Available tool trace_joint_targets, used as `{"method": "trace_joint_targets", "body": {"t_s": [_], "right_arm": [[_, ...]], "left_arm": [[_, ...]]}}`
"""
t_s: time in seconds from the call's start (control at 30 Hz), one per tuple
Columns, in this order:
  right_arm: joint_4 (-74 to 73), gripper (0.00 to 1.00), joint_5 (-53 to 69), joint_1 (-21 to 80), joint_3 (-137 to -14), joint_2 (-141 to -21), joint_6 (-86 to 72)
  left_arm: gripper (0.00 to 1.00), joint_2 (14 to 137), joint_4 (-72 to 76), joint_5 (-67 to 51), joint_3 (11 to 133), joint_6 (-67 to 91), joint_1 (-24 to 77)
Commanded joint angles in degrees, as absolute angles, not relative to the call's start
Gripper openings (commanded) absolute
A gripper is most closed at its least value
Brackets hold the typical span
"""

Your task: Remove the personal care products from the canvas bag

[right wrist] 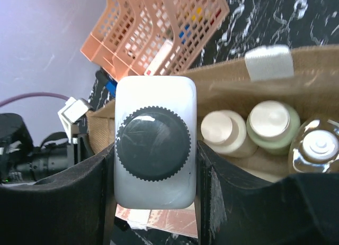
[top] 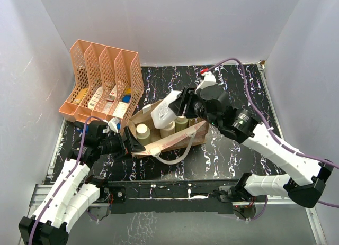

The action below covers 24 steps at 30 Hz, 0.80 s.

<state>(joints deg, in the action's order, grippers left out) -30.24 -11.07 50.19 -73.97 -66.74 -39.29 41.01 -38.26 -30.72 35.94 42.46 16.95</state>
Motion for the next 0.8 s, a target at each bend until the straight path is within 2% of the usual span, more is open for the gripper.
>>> {"method": "trace_joint_targets", "body": {"t_s": [0.0, 0.3, 0.4, 0.5, 0.57, 0.77], "right_arm": [[-21.7, 0.08, -16.9, 50.3, -86.1, -62.8, -33.6], [-30.5, 0.08, -48.2, 50.2, -97.6, -62.6, -13.4], [-27.7, 0.08, -60.5, 50.2, -96.3, -62.2, -3.8], [-16.0, 0.08, -70.0, 50.2, -87.9, -60.2, 8.6], [-9.3, 0.08, -71.8, 49.6, -81.9, -58.4, 13.7], [-7.3, 0.08, -67.7, 43.7, -68.3, -53.1, 6.6]], "left_arm": [[0.95, 41.4, -41.4, -28.6, 37.5, 42.0, 16.6], [0.95, 41.8, -41.9, -28.1, 38.5, 41.6, 16.6], [0.95, 42.0, -41.9, -28.2, 38.7, 41.7, 16.6], [0.95, 42.2, -41.9, -28.2, 38.8, 41.7, 16.6], [0.95, 42.3, -41.8, -28.2, 38.9, 41.8, 16.6], [0.95, 42.7, -42.3, -28.5, 39.6, 41.8, 16.6]]}}
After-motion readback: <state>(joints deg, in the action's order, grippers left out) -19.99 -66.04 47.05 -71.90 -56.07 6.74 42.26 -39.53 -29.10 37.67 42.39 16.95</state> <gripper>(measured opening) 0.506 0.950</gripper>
